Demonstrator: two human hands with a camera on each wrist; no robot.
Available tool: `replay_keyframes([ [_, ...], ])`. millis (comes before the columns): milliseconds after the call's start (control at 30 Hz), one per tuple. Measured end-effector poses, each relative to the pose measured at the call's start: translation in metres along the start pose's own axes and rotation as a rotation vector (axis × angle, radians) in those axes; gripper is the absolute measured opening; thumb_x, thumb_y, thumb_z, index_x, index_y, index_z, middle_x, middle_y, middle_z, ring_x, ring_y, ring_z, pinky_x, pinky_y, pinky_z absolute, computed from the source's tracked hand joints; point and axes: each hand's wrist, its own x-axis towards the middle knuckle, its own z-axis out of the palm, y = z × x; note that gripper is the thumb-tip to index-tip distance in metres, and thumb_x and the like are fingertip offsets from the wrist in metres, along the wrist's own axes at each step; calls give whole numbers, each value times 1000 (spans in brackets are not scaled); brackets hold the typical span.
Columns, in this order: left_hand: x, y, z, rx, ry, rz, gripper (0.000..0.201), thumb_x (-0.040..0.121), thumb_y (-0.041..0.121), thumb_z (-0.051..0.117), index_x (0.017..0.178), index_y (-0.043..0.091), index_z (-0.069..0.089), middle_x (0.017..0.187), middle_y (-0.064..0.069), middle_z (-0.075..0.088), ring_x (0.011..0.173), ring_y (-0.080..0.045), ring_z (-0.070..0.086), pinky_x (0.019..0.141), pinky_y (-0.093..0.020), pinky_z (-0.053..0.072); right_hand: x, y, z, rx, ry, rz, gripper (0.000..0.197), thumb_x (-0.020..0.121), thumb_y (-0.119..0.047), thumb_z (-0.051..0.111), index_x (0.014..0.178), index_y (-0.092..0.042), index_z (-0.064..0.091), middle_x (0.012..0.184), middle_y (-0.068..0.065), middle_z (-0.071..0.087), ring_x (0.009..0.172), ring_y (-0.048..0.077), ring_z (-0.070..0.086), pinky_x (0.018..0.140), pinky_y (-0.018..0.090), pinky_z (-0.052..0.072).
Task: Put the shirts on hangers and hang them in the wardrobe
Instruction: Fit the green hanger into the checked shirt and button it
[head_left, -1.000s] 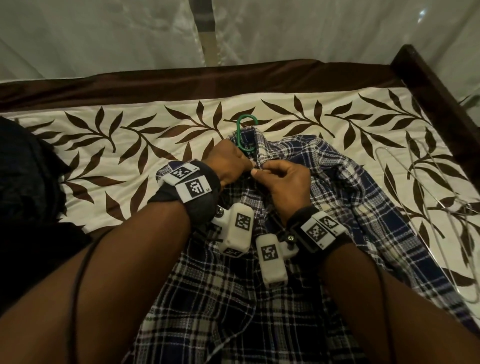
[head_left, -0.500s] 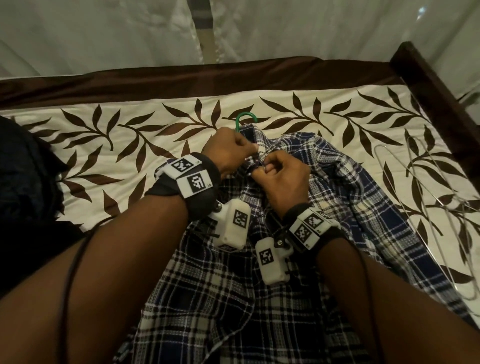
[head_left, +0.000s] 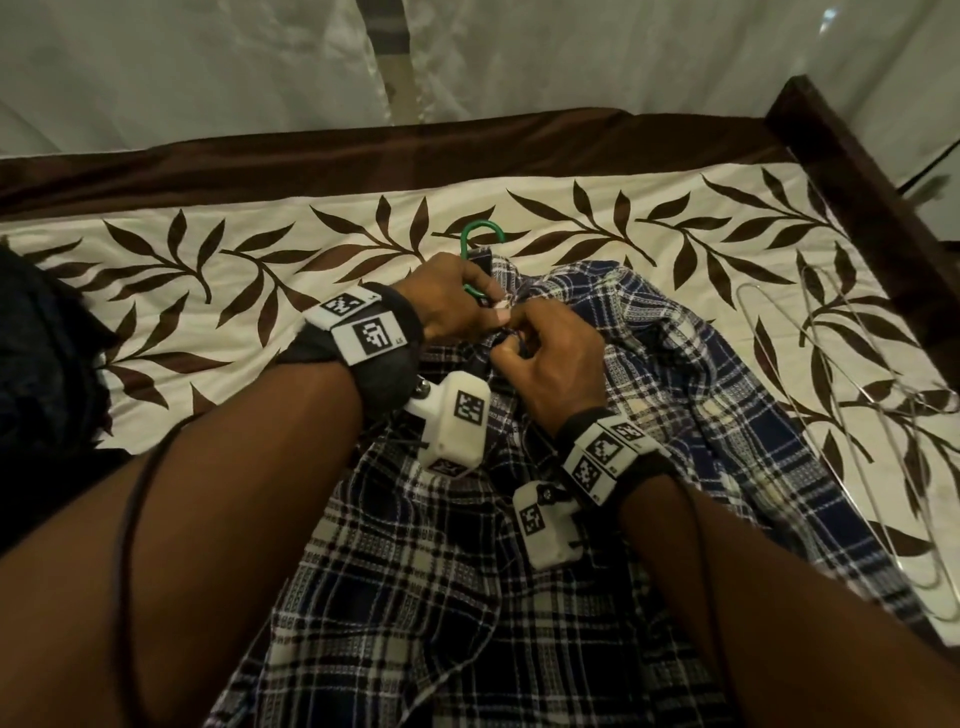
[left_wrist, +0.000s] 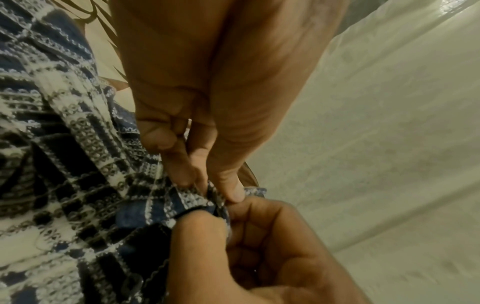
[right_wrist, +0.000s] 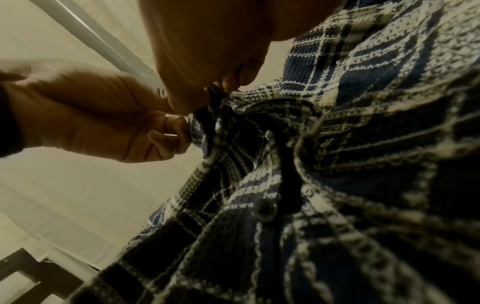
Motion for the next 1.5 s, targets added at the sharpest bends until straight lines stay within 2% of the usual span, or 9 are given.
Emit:
replay_keyframes([
  [167,1,-5,4,-108,56,13,27,81,7,78,104,17,68,99,-8,69,81,-15,66,65,-25,54,1,0,1,29,14,46,11,79,-11,68,90,-10,65,84,3,61,71,18,54,63,36,48],
  [267,2,-7,11,-204,102,-3,31,79,4,78,106,16,66,102,-11,68,80,-18,65,65,-27,54,2,-2,2,216,47,228,18,78,-9,70,96,-12,70,88,1,66,77,17,62,70,40,56],
  [467,2,-18,10,-365,121,-30,37,77,-1,75,100,19,54,102,-13,63,79,-21,63,55,-25,51,0,-3,-10,598,-71,457,23,85,-5,73,105,-13,76,93,0,75,84,10,72,78,26,60],
  [633,-2,-27,14,-437,92,30,36,80,-5,72,97,18,50,84,-10,65,73,-22,66,62,-32,54,10,-1,-14,808,-152,605,12,86,-4,74,97,-8,76,91,8,77,86,23,74,79,35,61],
  [800,-2,-29,15,-410,109,120,31,83,-8,67,95,16,50,70,-2,60,61,-14,61,62,-28,55,18,-2,-14,1048,-208,840,7,91,0,65,93,-5,70,86,6,74,82,16,70,78,27,60],
  [1033,-2,-33,17,-405,143,127,30,80,-6,73,94,15,56,68,-2,64,59,-12,65,60,-27,54,15,1,-16,753,-160,543,9,87,-2,71,95,-7,73,88,11,75,84,26,73,78,33,61],
  [1233,-2,-34,22,-410,182,99,25,81,-5,72,91,14,59,67,-4,65,58,-13,63,59,-26,53,6,1,-12,410,-82,263,19,83,-7,77,102,-10,76,91,0,72,78,8,69,69,16,56],
  [1400,-6,-33,19,-441,173,66,17,84,1,72,92,15,69,85,-9,70,67,-15,63,61,-26,52,0,1,-7,312,-23,197,28,79,-14,82,106,-13,76,96,-2,69,81,2,65,75,15,55],
  [1500,-6,-30,17,-417,201,47,14,84,2,71,93,13,71,94,-9,70,73,-15,63,59,-24,50,0,0,-2,272,45,208,19,84,-17,77,103,-15,76,96,-1,70,83,7,65,78,25,58],
])
